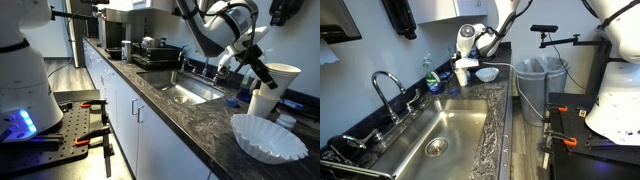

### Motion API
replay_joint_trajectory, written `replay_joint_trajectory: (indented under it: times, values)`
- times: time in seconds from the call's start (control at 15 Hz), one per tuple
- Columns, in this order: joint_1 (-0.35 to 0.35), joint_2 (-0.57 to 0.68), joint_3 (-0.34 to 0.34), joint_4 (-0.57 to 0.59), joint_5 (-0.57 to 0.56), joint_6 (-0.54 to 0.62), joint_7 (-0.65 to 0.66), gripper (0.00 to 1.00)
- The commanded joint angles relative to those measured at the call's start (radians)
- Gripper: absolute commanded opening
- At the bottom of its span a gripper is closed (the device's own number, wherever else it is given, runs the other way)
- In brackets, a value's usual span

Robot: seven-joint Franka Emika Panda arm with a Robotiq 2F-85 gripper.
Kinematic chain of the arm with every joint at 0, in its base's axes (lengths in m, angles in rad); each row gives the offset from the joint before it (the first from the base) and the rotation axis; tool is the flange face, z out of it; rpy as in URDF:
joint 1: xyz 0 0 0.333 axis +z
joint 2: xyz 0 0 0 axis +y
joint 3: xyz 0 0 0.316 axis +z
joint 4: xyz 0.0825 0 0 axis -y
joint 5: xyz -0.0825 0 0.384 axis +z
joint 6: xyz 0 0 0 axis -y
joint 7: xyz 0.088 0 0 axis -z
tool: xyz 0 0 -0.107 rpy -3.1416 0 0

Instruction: Stack the paper cups

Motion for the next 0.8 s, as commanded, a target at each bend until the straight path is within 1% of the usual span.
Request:
replay_joint_trajectory:
  times: [0.0, 0.07, 0.53, 0.73]
  values:
    - [0.005, -0.009, 0.002, 0.004, 0.017, -0.031, -0.028, 0.99]
    - [0.006, -0.016, 0.001, -0.003, 0.010, -0.029, -0.023, 1.00]
    - [0.006, -0.047, -0.006, -0.031, -0.012, -0.025, -0.001, 1.00]
    - [0.009, -0.090, -0.014, -0.070, -0.050, -0.014, 0.036, 1.00]
